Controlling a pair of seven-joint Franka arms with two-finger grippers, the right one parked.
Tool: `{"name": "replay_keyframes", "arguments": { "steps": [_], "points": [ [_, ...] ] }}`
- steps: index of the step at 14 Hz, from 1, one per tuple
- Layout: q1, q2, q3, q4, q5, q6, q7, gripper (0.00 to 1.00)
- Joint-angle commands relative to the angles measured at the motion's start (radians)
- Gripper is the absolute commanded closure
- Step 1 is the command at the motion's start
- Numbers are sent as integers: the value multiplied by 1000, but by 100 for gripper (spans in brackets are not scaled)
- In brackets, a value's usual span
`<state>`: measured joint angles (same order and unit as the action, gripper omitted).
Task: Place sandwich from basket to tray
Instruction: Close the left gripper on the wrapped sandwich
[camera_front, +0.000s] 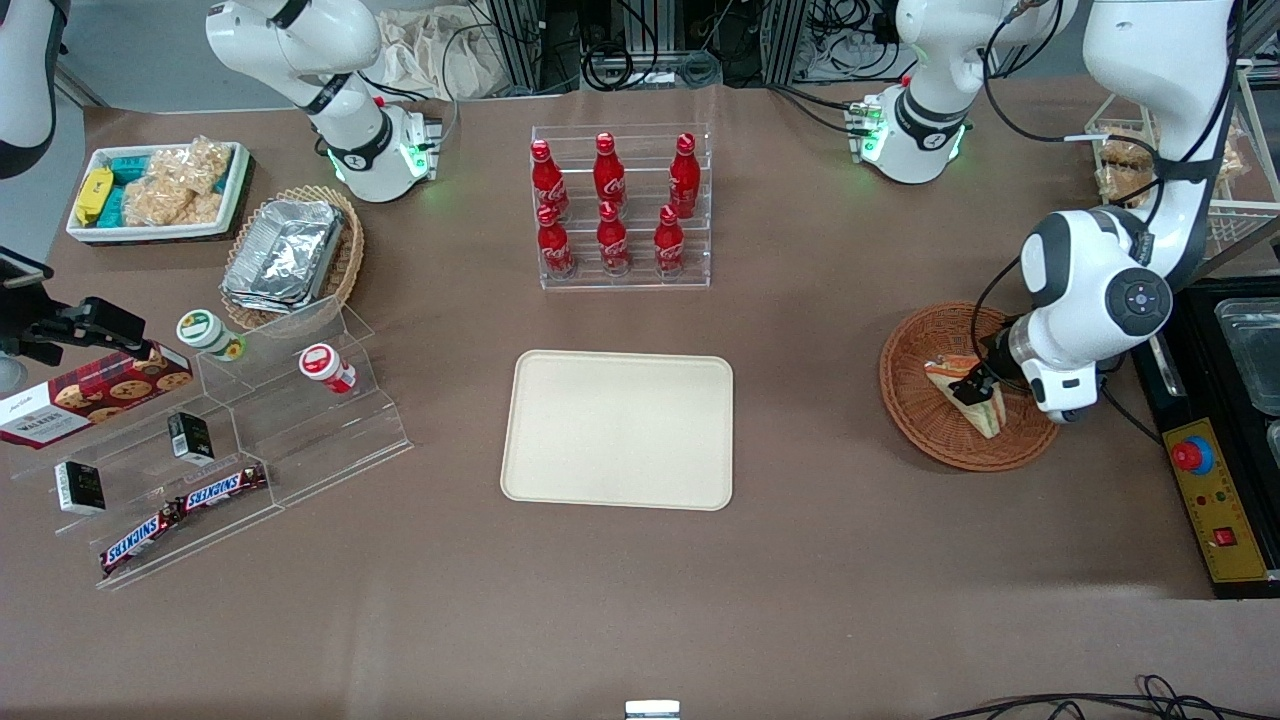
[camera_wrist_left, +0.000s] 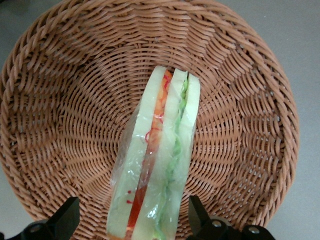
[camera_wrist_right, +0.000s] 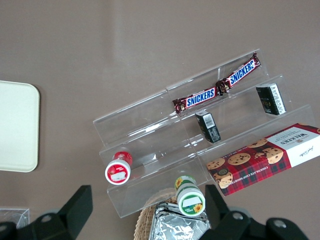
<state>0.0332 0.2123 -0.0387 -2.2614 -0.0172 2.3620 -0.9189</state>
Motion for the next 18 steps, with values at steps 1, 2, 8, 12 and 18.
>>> {"name": "replay_keyframes", "arguments": {
  "steps": [1,2,8,12,18],
  "points": [
    [-2,18,0,-14,-10,51,-3,18],
    [-2,22,0,-14,-10,55,-3,29],
    [-24,13,-1,15,-9,42,-8,98],
    [-48,-42,-1,103,3,-105,20,98],
    [-82,-4,-119,582,5,-591,112,97]
  ]
}}
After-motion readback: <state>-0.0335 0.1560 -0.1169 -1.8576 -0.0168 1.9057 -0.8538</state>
